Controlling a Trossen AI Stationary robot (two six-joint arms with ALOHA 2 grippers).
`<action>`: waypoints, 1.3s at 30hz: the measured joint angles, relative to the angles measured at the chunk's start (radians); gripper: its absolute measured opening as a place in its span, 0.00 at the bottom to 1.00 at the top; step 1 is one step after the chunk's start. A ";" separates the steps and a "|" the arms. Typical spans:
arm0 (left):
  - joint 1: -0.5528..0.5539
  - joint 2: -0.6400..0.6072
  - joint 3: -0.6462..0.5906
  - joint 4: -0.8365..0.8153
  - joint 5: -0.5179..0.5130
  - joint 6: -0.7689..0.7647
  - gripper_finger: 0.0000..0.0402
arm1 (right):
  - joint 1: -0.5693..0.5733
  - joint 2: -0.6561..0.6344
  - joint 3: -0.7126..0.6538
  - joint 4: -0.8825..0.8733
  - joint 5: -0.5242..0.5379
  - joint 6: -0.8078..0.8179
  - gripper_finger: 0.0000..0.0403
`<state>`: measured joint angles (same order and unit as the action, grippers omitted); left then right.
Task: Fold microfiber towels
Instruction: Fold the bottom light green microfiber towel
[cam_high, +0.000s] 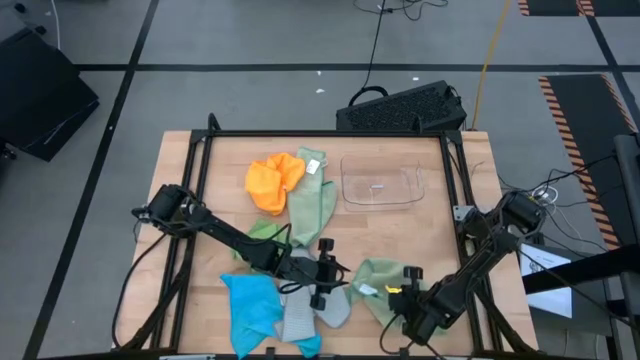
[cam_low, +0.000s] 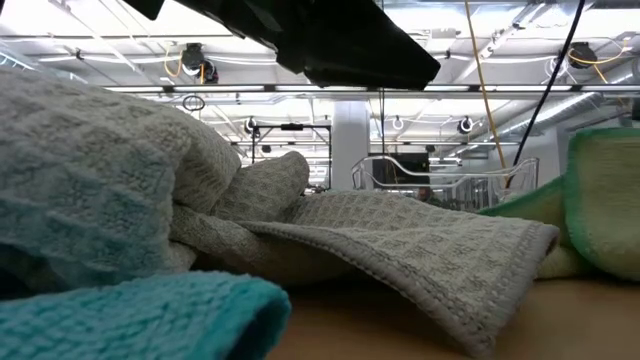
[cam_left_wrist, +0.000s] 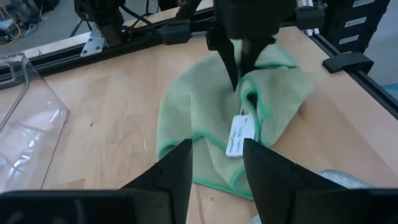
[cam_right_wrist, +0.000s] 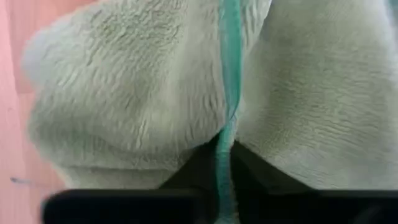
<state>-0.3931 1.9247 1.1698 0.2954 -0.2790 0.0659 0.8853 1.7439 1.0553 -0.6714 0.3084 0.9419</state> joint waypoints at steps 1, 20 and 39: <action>0.000 0.000 0.000 0.004 0.000 0.001 0.36 | -0.002 -0.015 0.002 -0.003 0.001 0.002 0.04; -0.005 0.054 0.001 0.145 0.082 -0.009 0.36 | -0.019 -0.177 0.010 0.035 0.053 -0.071 0.14; -0.003 0.125 0.001 0.211 0.121 0.004 0.36 | -0.021 -0.175 -0.173 0.385 0.136 -0.149 0.42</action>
<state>-0.3956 2.0495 1.1706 0.5060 -0.1577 0.0696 0.8639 1.5686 0.8819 -0.2867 0.4448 0.7929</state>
